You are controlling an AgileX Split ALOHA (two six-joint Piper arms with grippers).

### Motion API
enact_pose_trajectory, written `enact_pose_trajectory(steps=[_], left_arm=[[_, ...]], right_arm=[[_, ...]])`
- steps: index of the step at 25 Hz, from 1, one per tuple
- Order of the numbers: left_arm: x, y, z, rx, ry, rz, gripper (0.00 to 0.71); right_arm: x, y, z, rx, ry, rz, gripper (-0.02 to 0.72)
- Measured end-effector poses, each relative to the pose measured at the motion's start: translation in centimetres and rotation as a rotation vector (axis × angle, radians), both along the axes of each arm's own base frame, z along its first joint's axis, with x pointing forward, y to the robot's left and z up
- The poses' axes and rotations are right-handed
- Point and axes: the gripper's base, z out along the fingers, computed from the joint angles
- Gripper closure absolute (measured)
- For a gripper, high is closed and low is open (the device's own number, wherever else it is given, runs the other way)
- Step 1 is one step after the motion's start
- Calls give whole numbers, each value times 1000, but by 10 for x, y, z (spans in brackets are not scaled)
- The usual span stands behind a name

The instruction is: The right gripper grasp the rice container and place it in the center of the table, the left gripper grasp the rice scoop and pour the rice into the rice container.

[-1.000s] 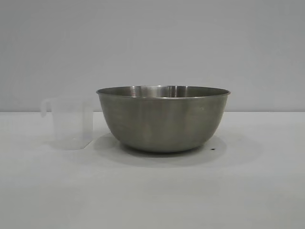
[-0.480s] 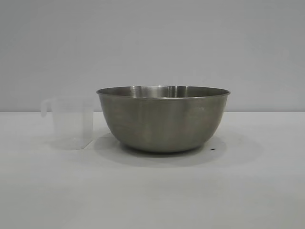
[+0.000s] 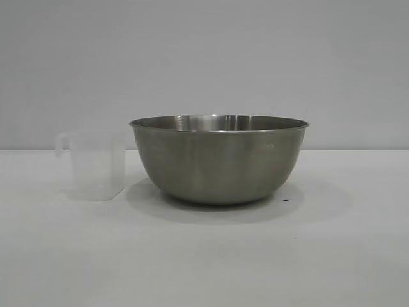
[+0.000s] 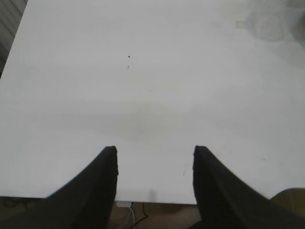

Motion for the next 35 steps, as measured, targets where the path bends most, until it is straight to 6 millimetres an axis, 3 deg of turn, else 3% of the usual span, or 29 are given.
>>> enact_pose_trajectory(steps=[7, 35], left_arm=[[-24, 0, 0, 4, -155, 2, 397], [-25, 0, 0, 4, -158, 2, 397]], right_arm=[[0, 0, 0, 0, 0, 0, 301], [0, 0, 0, 0, 0, 0, 301]])
